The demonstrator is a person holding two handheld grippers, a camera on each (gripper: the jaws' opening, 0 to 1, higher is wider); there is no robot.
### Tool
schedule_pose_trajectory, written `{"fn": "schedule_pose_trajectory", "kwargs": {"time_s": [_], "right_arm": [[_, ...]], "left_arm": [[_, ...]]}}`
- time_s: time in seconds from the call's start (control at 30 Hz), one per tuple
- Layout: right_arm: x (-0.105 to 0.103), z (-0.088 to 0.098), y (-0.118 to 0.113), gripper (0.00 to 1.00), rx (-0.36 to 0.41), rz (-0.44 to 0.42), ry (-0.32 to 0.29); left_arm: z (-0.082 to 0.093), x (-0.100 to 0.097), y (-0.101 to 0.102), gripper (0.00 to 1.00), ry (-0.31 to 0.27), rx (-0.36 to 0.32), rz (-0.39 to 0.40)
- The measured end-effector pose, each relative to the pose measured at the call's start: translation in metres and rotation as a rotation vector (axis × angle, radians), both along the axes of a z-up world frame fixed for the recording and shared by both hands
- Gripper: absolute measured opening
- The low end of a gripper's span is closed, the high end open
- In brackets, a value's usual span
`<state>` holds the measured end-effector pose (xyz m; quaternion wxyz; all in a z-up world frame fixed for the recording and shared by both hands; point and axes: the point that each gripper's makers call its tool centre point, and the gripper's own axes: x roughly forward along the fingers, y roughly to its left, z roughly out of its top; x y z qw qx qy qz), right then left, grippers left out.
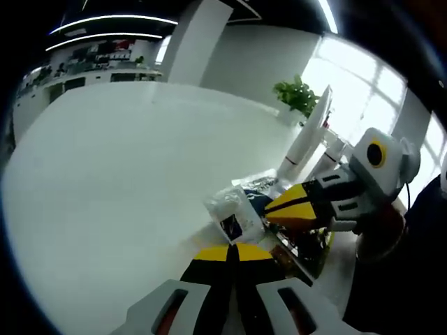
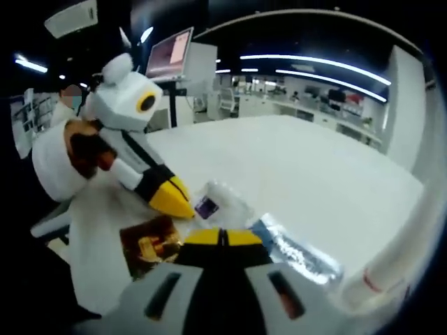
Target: Arrange the skincare products in the storage area until every visible bottle or jar stands upright without overlapping.
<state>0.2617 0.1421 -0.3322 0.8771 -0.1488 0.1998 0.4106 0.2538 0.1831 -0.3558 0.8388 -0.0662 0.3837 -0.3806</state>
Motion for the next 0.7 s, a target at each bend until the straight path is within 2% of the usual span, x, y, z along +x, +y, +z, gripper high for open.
{"fn": "schedule_pose_trajectory", "kwargs": {"time_s": [0.23, 0.4, 0.53, 0.57, 0.6, 0.7], "right_arm": [[0.002, -0.013, 0.007, 0.0, -0.035, 0.019, 0.025], [0.002, -0.018, 0.005, 0.0, -0.026, 0.013, 0.058], [0.002, -0.017, 0.006, 0.0, -0.044, 0.022, 0.037], [0.002, -0.017, 0.006, 0.0, -0.048, 0.023, 0.036], [0.002, -0.017, 0.006, 0.0, -0.049, 0.023, 0.036], [0.002, -0.017, 0.006, 0.0, -0.059, 0.02, 0.039]], "left_arm": [[0.0, -0.001, 0.0, 0.0, 0.022, 0.0, -0.008], [0.001, -0.001, -0.001, 0.0, 0.042, -0.003, -0.001], [0.001, -0.002, -0.002, 0.0, 0.055, -0.022, 0.008], [0.001, -0.002, -0.002, 0.01, 0.039, -0.019, 0.002], [0.002, 0.001, -0.002, 0.01, -0.002, -0.003, -0.015], [0.004, 0.0, -0.002, 0.03, -0.034, 0.008, -0.016]]}}
